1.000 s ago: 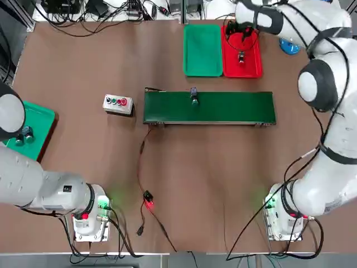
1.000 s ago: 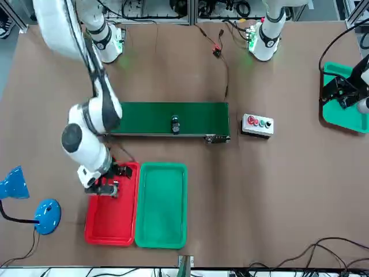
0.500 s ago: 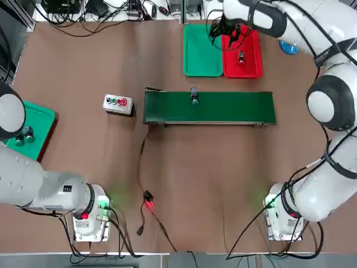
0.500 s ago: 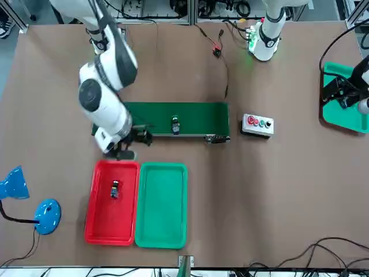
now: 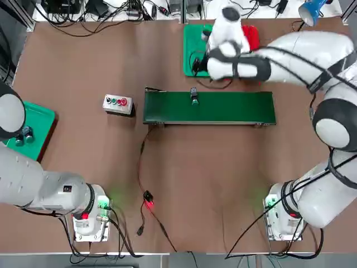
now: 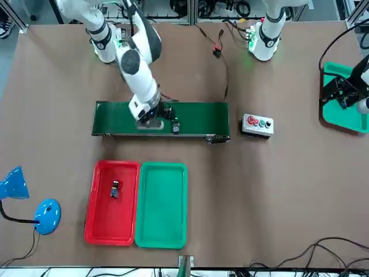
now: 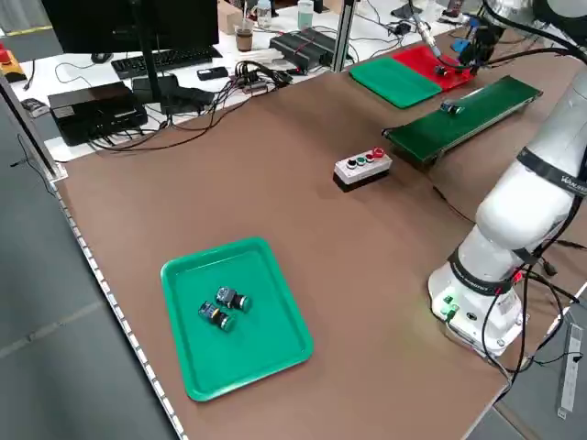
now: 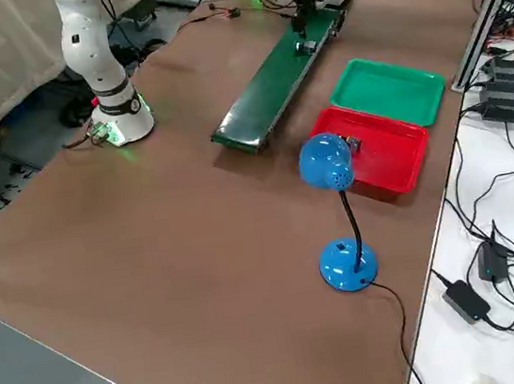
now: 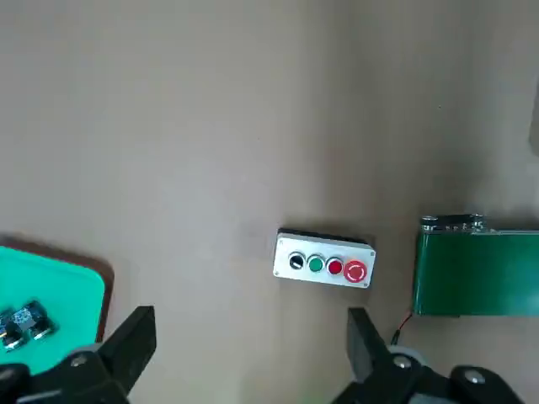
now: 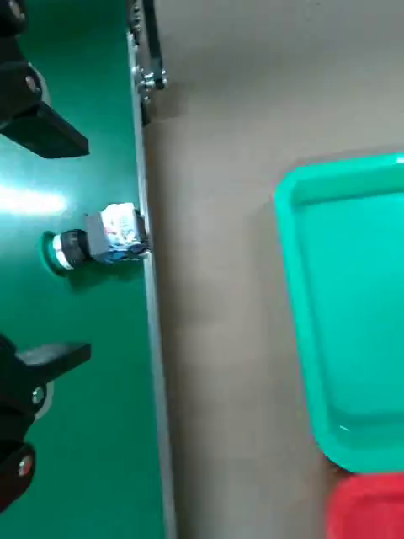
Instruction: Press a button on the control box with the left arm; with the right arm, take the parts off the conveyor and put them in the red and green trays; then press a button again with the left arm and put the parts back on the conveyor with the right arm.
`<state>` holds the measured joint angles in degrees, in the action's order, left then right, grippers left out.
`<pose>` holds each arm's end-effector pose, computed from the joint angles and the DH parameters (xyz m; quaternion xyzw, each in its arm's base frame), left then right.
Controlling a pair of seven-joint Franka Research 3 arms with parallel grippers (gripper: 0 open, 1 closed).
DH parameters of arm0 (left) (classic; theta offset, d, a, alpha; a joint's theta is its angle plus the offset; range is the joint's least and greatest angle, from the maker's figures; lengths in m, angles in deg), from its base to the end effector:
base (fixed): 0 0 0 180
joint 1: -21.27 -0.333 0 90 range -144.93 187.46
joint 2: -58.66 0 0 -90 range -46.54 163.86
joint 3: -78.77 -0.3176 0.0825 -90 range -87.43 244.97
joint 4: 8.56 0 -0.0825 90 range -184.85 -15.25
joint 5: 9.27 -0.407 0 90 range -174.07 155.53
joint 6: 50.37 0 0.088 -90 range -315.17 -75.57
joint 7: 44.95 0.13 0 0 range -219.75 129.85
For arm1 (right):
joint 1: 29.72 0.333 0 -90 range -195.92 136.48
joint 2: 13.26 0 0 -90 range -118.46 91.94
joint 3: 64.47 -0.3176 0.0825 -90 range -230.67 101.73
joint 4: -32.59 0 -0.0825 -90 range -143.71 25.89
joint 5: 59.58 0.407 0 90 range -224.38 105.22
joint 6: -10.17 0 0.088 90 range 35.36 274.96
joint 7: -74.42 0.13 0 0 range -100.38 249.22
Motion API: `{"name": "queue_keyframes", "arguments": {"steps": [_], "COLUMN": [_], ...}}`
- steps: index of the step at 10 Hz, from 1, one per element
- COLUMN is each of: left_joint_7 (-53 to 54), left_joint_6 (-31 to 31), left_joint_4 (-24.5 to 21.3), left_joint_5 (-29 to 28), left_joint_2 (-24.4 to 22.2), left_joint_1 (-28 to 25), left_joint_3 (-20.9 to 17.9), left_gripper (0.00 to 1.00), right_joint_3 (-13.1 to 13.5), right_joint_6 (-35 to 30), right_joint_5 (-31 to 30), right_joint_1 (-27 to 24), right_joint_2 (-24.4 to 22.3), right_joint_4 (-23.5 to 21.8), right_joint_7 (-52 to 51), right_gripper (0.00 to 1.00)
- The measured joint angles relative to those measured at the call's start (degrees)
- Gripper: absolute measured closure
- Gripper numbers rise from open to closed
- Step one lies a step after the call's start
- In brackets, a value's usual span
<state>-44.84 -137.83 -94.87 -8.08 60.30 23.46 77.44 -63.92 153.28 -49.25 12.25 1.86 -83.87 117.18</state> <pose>0.5821 -0.0117 0.6144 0.9999 -0.0089 -0.0043 0.0100 0.4744 0.4205 0.3000 -0.9901 0.0775 -0.0342 0.1115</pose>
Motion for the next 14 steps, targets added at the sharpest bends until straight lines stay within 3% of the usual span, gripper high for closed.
{"name": "queue_keyframes", "arguments": {"steps": [3,7,14], "left_joint_7": [0.00,0.00,0.00], "left_joint_6": [0.00,0.00,0.00], "left_joint_4": [0.00,0.00,0.00], "left_joint_5": [0.00,0.00,0.00], "left_joint_2": [0.00,0.00,0.00], "left_joint_1": [0.01,0.01,0.03], "left_joint_3": [0.02,0.03,0.03], "left_gripper": [0.00,0.00,0.00], "right_joint_3": [0.04,0.12,1.46], "right_joint_6": [5.31,11.73,12.18], "right_joint_5": [0.00,-0.04,-2.65], "right_joint_1": [4.34,5.96,5.99], "right_joint_2": [0.46,6.41,8.99], "right_joint_4": [-2.53,-2.87,0.07], "right_joint_7": [5.14,6.15,6.06], "right_gripper": [0.03,0.05,0.17]}}
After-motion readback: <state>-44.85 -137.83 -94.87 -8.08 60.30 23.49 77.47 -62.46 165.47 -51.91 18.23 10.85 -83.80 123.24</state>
